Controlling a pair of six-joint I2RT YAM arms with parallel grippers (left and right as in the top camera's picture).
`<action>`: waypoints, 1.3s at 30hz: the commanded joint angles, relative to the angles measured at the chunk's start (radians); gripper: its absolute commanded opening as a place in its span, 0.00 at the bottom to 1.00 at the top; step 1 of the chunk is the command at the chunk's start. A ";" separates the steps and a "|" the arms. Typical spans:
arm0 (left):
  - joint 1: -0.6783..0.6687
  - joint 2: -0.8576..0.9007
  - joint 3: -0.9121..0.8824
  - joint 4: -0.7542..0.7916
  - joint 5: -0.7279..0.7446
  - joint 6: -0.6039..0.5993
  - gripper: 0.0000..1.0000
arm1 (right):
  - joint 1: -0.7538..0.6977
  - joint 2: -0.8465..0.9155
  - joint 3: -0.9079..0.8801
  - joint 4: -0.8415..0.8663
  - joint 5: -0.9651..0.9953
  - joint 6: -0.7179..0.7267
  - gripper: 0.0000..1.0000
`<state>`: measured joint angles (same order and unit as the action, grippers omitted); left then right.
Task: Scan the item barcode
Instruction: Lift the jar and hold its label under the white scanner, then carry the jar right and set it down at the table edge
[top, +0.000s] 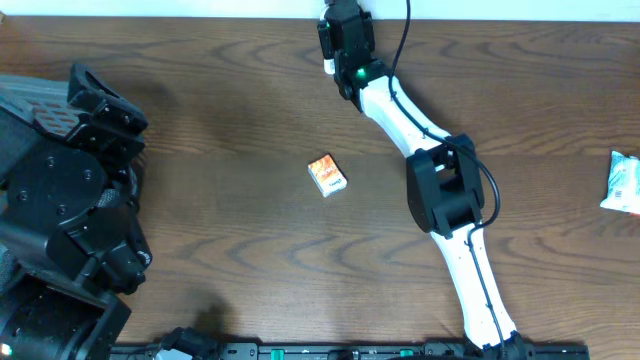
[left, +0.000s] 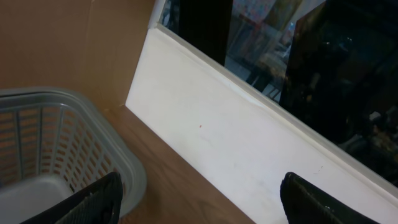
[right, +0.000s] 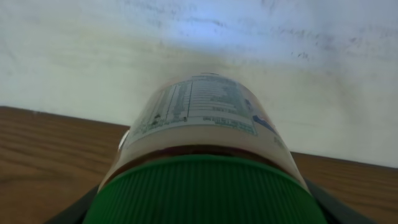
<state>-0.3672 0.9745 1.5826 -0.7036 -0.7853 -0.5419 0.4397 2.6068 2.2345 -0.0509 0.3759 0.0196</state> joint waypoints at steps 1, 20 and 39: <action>0.004 -0.002 0.003 0.000 -0.016 0.014 0.82 | 0.000 -0.003 0.009 0.015 0.032 -0.018 0.48; 0.004 -0.002 0.003 0.000 -0.016 0.014 0.81 | 0.044 -0.074 0.010 -0.011 0.288 -0.147 0.50; 0.004 -0.002 0.003 0.001 -0.016 0.014 0.81 | -0.129 -0.406 0.010 -0.894 0.455 0.056 0.52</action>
<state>-0.3672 0.9745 1.5826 -0.7040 -0.7853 -0.5419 0.3897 2.2311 2.2341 -0.8768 0.7856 -0.0685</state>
